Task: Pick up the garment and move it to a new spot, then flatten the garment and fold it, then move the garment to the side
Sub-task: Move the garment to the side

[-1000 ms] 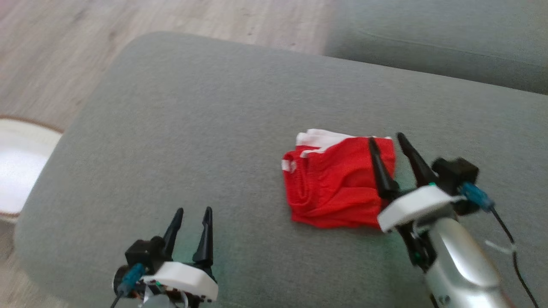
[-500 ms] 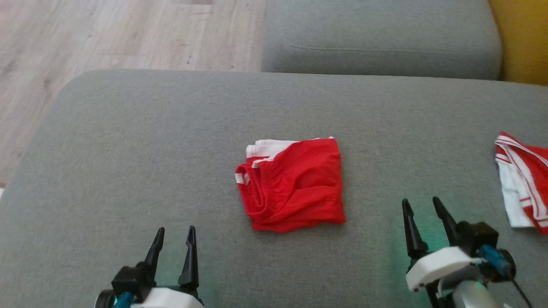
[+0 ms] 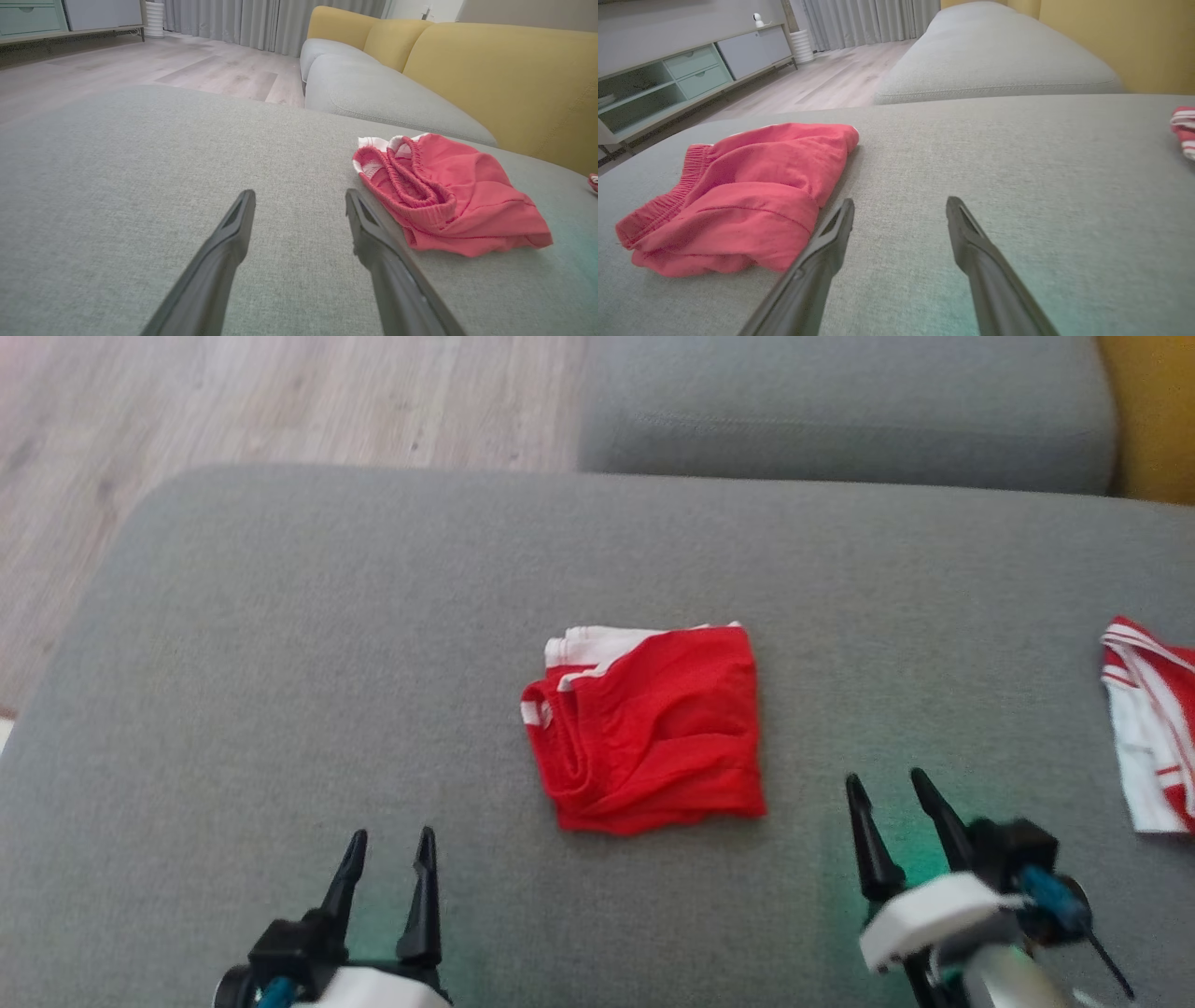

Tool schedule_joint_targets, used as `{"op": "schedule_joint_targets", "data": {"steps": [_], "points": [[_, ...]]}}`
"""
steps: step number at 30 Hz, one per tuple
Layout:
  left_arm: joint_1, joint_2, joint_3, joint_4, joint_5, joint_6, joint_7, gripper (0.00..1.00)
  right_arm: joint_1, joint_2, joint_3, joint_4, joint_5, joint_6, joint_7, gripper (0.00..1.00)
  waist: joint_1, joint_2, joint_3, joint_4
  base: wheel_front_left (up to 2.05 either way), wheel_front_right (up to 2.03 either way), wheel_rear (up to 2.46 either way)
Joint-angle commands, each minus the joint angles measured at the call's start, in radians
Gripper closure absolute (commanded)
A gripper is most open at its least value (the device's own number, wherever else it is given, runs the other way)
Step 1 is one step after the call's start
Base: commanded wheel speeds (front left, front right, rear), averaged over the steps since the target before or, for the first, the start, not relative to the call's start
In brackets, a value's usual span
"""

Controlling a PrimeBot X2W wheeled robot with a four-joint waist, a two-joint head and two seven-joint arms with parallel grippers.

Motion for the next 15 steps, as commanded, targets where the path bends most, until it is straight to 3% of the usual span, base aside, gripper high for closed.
{"op": "schedule_joint_targets", "data": {"steps": [1, 6, 12, 14, 15], "points": [[-0.049, 0.003, 0.018, -0.027, -0.01, 0.001, -0.01, 0.0, -0.068, -0.002, 0.033, -0.019, 0.009, -0.001, -0.011, 0.0, 0.0, 0.0, 0.021, 0.019, 0.0, 0.0, 0.0], [-0.068, 0.003, -0.016, -0.021, -0.024, -0.005, -0.01, 0.0, -0.178, -0.002, 0.094, 0.044, 0.055, -0.001, -0.011, 0.0, 0.0, 0.0, 0.067, 0.067, 0.0, 0.0, 0.0], [-0.086, 0.003, -0.054, -0.006, -0.032, -0.008, -0.01, 0.0, -0.293, -0.002, 0.119, 0.205, 0.059, -0.001, 0.007, 0.0, 0.0, 0.0, 0.101, 0.124, 0.0, 0.0, 0.0], [-0.09, 0.003, -0.064, -0.004, -0.036, -0.009, -0.01, 0.0, -0.311, -0.002, 0.112, 0.278, 0.057, -0.001, 0.054, 0.05, 0.0, 0.0, 0.106, 0.139, 0.0, 0.0, 0.0], [-0.091, 0.003, -0.068, -0.002, -0.039, -0.008, -0.01, 0.0, -0.318, -0.002, 0.113, 0.303, 0.06, -0.001, 0.064, 0.15, 0.0, 0.0, 0.107, 0.144, 0.0, 0.0, 0.0]]}}
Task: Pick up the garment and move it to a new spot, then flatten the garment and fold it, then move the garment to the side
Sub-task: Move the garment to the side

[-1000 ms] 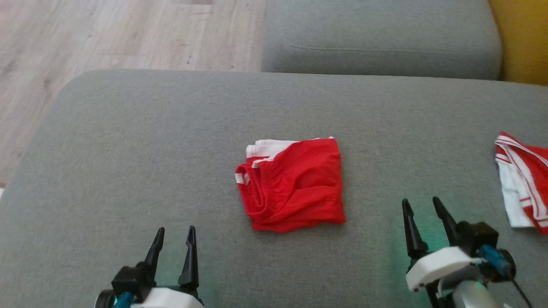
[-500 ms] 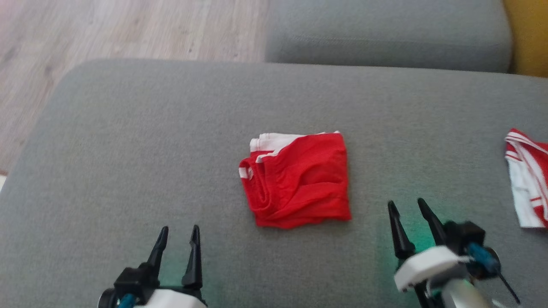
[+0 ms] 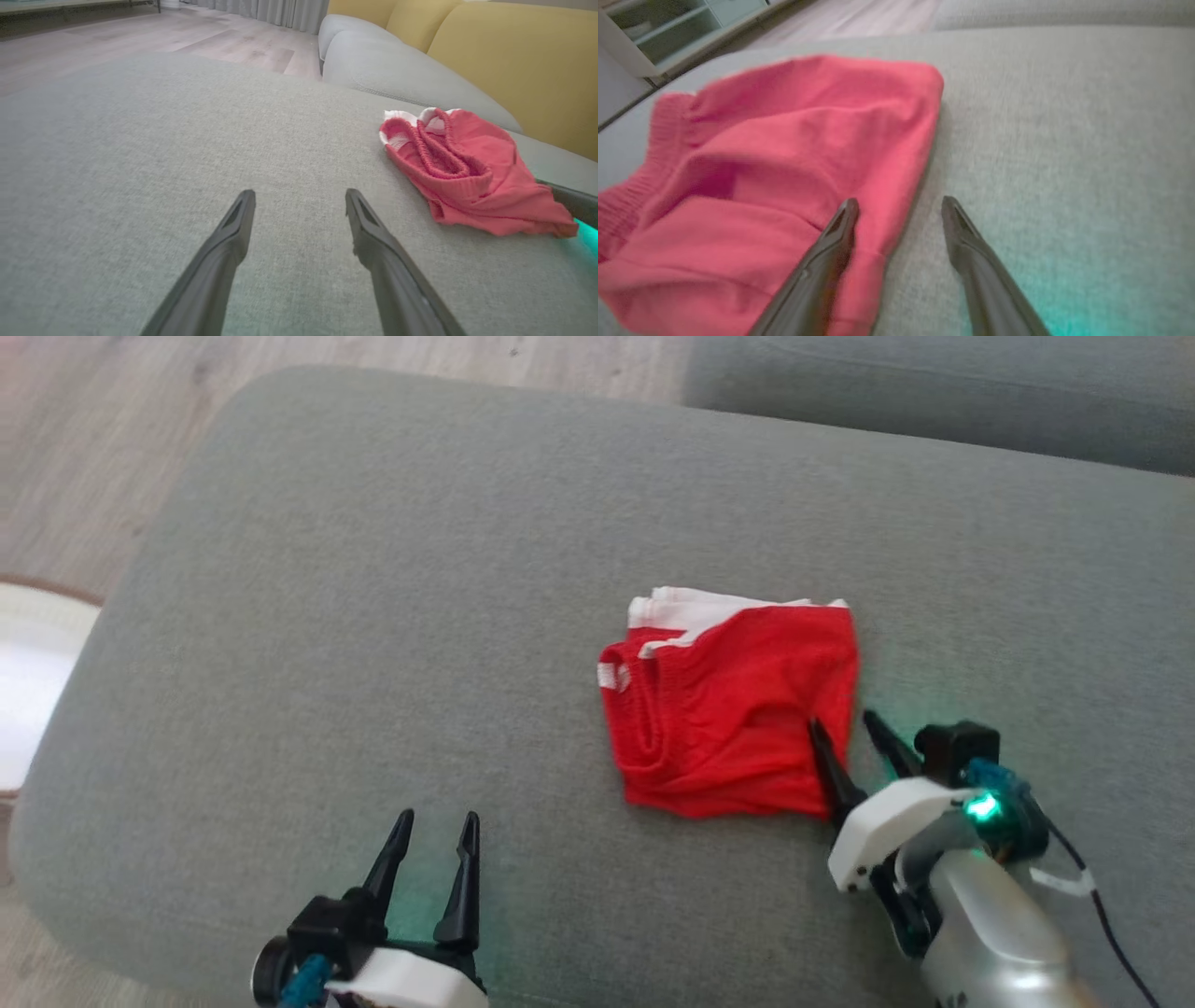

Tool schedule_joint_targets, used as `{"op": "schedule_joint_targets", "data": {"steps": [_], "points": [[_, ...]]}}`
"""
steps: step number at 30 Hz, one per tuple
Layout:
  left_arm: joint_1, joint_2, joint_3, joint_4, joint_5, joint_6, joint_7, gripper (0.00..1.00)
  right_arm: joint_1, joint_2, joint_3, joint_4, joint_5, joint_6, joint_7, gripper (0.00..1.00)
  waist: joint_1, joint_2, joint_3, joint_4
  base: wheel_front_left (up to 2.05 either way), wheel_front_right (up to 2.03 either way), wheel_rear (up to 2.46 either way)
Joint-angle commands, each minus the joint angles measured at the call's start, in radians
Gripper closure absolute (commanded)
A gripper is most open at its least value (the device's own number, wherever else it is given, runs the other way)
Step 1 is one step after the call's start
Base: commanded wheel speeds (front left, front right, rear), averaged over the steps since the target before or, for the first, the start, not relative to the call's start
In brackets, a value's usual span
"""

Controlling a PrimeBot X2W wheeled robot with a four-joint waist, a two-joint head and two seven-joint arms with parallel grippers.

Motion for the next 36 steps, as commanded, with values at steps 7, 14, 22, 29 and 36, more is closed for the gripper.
{"op": "schedule_joint_targets", "data": {"steps": [7, 14, 22, 29, 36], "points": [[-0.041, 0.003, 0.024, -0.014, -0.029, 0.007, -0.01, 0.0, -0.036, 0.001, 0.033, 0.097, 0.005, -0.001, -0.02, 1.0, -0.0002, 0.0, -0.011, -0.012, 0.0, 0.0, 0.0], [-0.04, 0.003, 0.039, -0.018, -0.04, 0.003, -0.01, 0.0, -0.034, 0.001, 0.024, 0.119, 0.037, -0.001, -0.059, 1.0, -0.0002, 0.0, -0.05, -0.157, 0.0, 0.0, 0.0], [-0.082, 0.003, 0.011, -0.035, -0.082, 0.005, -0.01, 0.0, -0.032, 0.001, 0.159, 0.072, 0.125, -0.001, -0.062, 1.0, -0.0002, 0.0, -0.039, -0.471, 0.0, 0.0, 0.0], [-0.167, 0.003, -0.063, -0.038, -0.081, 0.001, -0.01, 0.0, -0.033, 0.001, 0.199, 0.05, 0.134, -0.001, -0.063, 1.0, -0.0002, 0.0, -0.008, -0.608, 0.0, 0.0, 0.0], [-0.177, 0.003, -0.075, -0.032, -0.082, 0.008, -0.01, 0.0, -0.089, 0.001, 0.166, 0.037, 0.096, -0.001, -0.066, 1.0, -0.0002, 0.0, 0.029, -0.64, 0.0, 0.0, 0.0]]}}
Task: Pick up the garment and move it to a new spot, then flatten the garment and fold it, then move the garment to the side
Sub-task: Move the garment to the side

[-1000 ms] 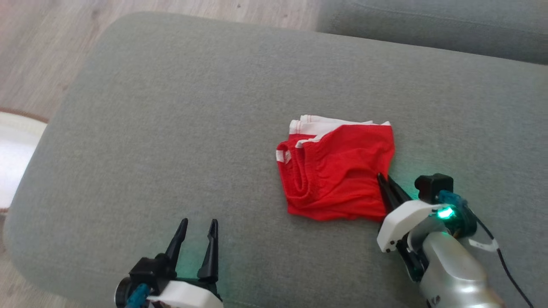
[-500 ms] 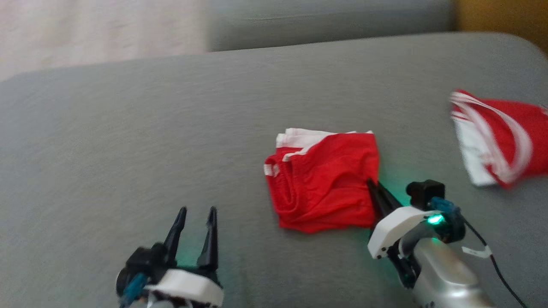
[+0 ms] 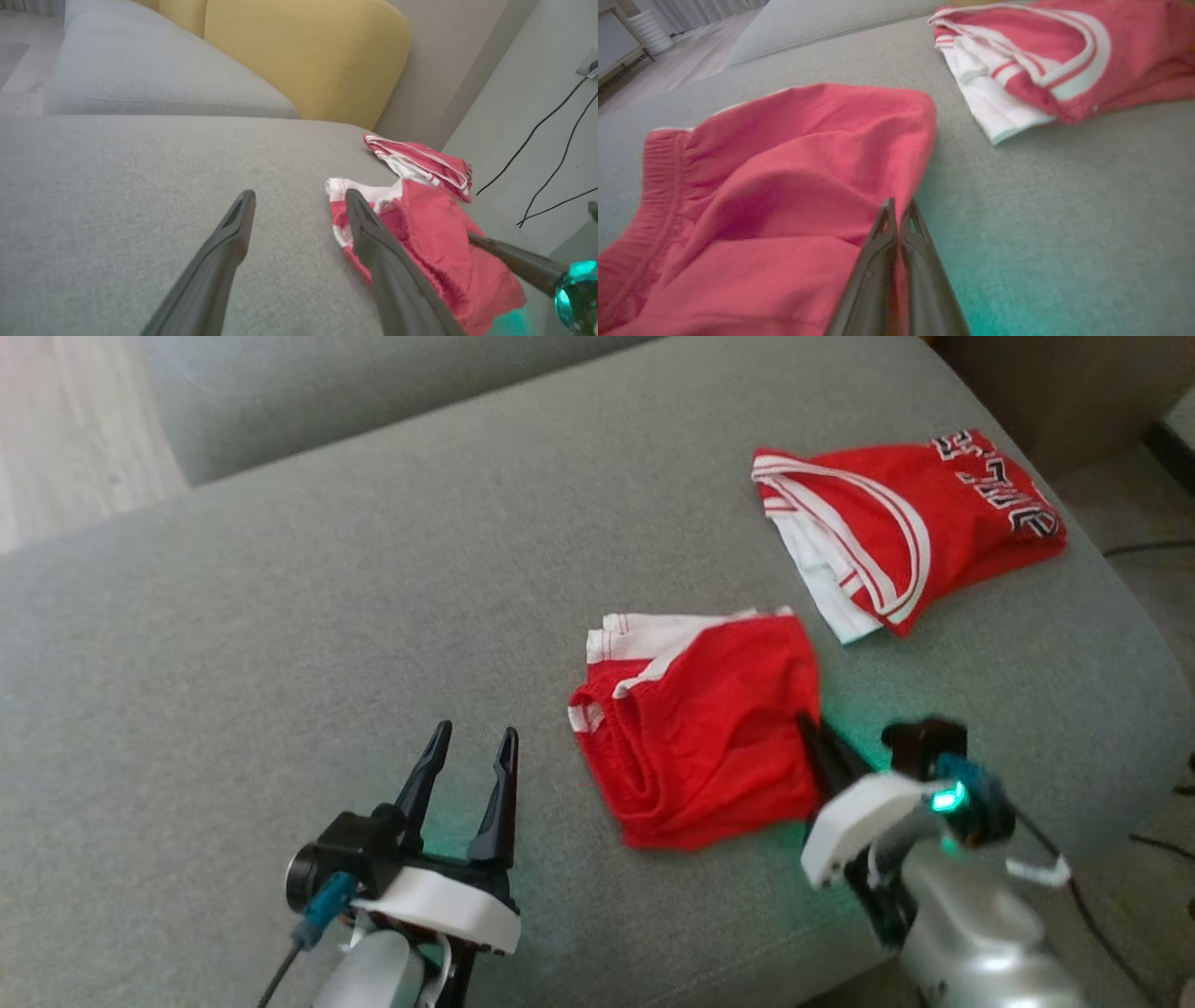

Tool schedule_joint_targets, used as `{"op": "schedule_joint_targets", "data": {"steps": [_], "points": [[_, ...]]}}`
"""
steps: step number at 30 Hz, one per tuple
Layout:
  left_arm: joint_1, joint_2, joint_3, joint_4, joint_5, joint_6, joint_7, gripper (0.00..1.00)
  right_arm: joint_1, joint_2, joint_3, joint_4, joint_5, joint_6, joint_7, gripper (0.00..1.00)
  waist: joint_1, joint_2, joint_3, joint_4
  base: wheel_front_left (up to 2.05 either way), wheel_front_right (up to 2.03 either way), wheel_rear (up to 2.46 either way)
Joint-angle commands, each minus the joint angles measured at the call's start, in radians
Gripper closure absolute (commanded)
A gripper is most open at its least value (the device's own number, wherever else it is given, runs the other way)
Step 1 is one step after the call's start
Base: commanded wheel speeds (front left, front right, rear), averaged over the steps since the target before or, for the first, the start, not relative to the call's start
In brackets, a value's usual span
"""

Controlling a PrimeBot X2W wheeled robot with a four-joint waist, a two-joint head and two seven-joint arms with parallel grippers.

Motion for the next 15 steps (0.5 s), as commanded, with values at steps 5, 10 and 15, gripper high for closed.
{"op": "schedule_joint_targets", "data": {"steps": [5, 10, 15], "points": [[-0.041, 0.002, -0.01, -0.01, 0.002, -0.001, -0.01, 0.0, -0.194, -0.025, -0.028, -0.041, -0.104, -0.001, 0.004, 1.0, 0.0, -0.0001, 0.062, 0.021, 0.0, 0.0, 0.0], [-0.055, 0.002, -0.032, 0.003, 0.009, -0.004, -0.01, 0.0, -0.37, -0.139, -0.104, -0.015, -0.229, -0.001, 0.061, 1.0, 0.0, -0.0001, 0.104, 0.07, 0.0, 0.0, 0.0], [-0.057, 0.002, -0.018, 0.018, 0.019, -0.006, -0.01, 0.0, -0.455, -0.267, -0.234, 0.068, -0.338, -0.001, 0.114, 1.0, 0.0, -0.0001, 0.128, 0.106, 0.0, 0.0, 0.0]]}}
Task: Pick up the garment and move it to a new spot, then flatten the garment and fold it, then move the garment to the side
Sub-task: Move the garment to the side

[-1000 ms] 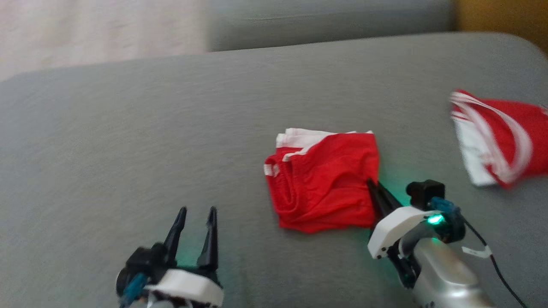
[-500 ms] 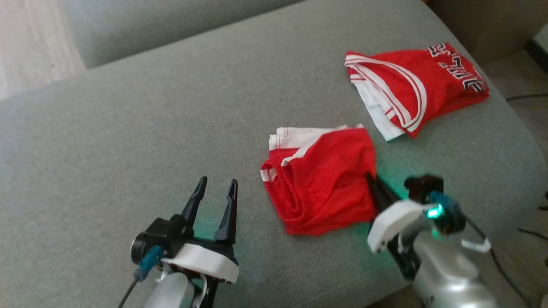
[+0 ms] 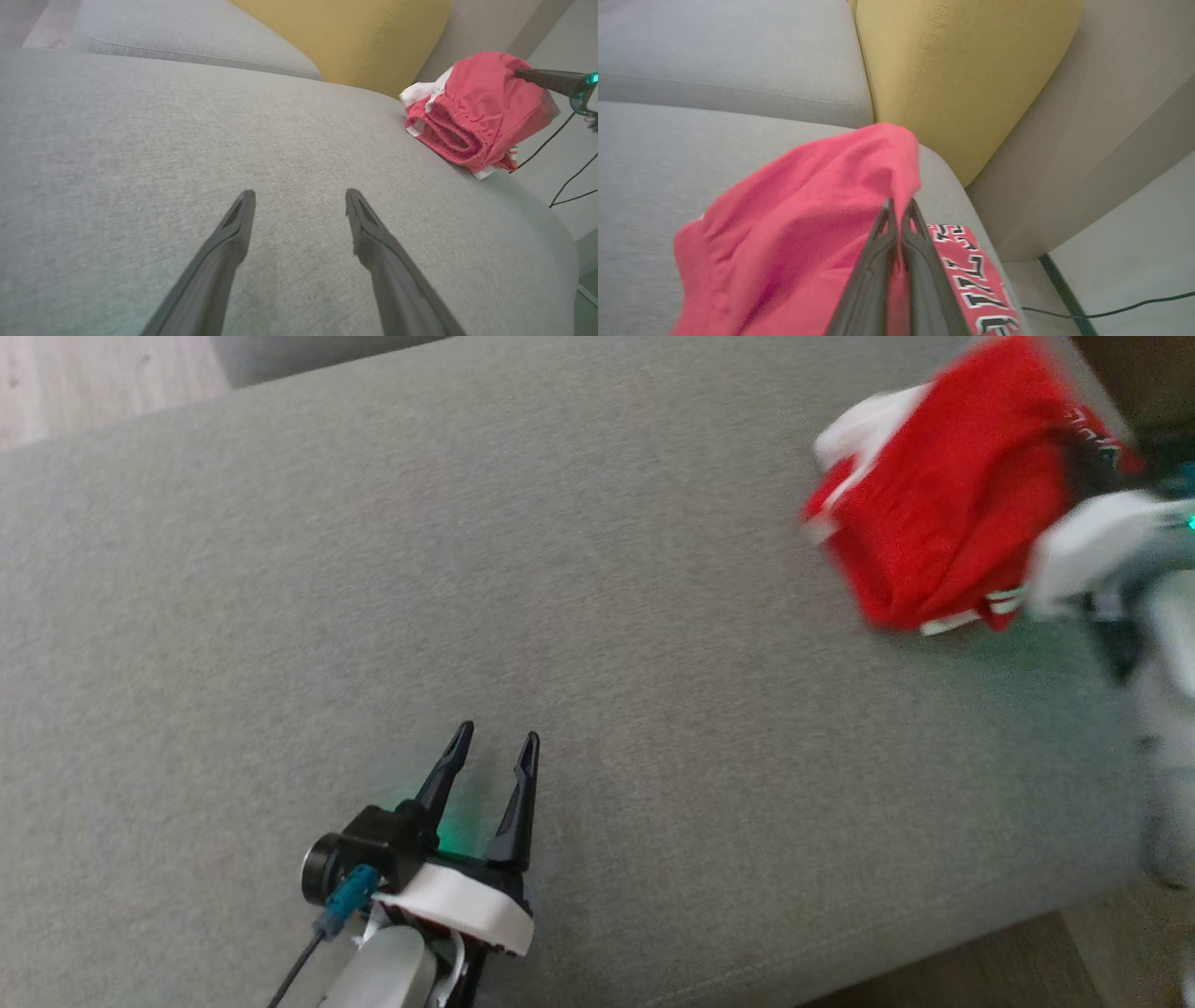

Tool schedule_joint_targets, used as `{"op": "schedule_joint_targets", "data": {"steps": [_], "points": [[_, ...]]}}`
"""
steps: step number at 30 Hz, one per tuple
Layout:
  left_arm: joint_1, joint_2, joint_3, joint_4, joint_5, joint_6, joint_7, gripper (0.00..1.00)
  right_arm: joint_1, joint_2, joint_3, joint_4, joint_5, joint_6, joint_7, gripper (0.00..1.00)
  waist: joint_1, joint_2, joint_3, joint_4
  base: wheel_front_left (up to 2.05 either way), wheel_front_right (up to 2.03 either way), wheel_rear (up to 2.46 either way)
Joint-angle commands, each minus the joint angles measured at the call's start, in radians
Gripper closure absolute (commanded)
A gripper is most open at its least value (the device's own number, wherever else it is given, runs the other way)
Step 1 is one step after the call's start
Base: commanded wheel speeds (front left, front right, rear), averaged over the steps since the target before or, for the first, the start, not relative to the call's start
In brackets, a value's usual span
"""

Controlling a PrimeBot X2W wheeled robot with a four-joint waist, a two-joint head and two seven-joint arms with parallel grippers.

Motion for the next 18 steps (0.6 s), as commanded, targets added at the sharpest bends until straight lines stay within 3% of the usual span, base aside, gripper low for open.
{"op": "schedule_joint_targets", "data": {"steps": [1, 2, 3, 8, 14, 18], "points": [[-0.029, 0.002, 0.037, -0.025, 0.009, -0.003, -0.01, 0.0, -0.029, -0.031, -0.025, -0.009, -0.028, -0.001, 0.004, 1.0, -0.0002, 0.0, 0.015, 0.02, 0.0, 0.0, 0.0], [-0.029, 0.002, 0.044, -0.025, 0.01, -0.003, -0.01, 0.0, -0.036, -0.046, -0.055, 0.001, -0.051, -0.001, 0.008, 0.57, -0.0002, 0.0, 0.017, 0.024, 0.0, 0.0, 0.0], [-0.029, 0.002, 0.051, -0.026, 0.012, 0.0, -0.01, 0.0, -0.041, -0.054, -0.084, 0.006, -0.074, -0.001, 0.006, 0.0, -0.0002, 0.0, 0.018, 0.029, 0.0, 0.0, 0.0], [-0.023, 0.002, 0.093, -0.028, 0.021, 0.01, -0.01, 0.0, -0.043, -0.02, -0.161, -0.01, -0.128, -0.001, -0.062, 0.0, -0.0002, 0.0, 0.014, 0.04, 0.0, 0.0, 0.0], [0.01, 0.002, 0.19, -0.044, 0.031, 0.026, -0.01, 0.0, 0.008, 0.11, -0.192, -0.074, -0.119, -0.001, -0.132, 0.0, -0.0002, 0.0, -0.014, 0.074, 0.0, 0.0, 0.0], [0.034, 0.002, 0.267, -0.064, 0.037, 0.044, -0.01, 0.0, 0.102, 0.196, -0.184, -0.179, -0.082, -0.001, -0.139, 0.0, -0.0002, 0.0, -0.037, 0.118, 0.0, 0.0, 0.0]]}}
